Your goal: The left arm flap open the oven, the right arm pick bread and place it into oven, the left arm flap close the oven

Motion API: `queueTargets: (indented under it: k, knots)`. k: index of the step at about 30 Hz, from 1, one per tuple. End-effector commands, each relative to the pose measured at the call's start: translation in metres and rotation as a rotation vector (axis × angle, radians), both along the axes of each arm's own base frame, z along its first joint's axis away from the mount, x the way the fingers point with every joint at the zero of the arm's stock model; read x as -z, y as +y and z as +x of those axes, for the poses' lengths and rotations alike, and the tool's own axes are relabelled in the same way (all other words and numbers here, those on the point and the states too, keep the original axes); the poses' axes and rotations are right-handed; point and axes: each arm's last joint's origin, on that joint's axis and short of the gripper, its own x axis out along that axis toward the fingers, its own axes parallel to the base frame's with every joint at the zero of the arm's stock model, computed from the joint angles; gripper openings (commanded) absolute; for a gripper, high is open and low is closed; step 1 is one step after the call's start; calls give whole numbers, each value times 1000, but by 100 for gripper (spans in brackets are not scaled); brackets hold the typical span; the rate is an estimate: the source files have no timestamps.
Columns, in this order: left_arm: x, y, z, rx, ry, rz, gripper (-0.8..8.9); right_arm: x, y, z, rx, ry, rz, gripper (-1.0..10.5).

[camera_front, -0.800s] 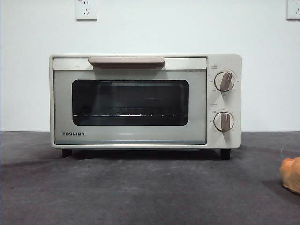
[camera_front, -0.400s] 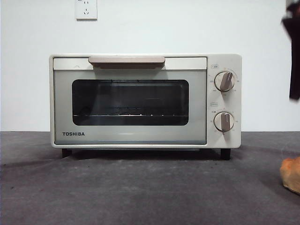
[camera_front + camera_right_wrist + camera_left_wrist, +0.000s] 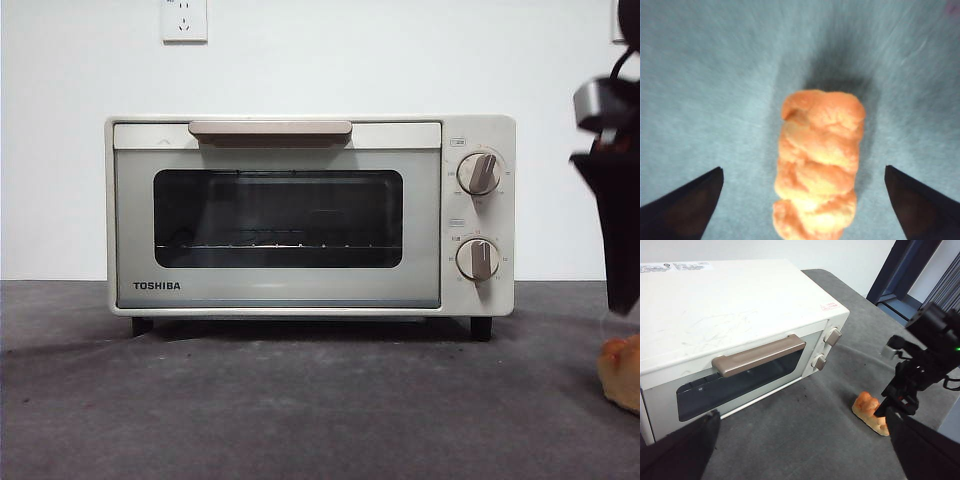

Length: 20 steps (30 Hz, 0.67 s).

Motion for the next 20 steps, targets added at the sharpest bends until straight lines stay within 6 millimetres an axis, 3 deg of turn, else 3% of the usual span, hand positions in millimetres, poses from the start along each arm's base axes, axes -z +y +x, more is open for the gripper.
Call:
queueTargets:
  k: [1,9,20]
  knots:
    - [-6,-1,0,3,-19,-11,532,11,3,6,1,54,-15,514]
    - [-6,-1,0,3,-19,-11,532,35,8,22,0,118,-34,507]
    - [-6,-1,1,2,-18,-11,527,43,8,25,0,140,-66,162]
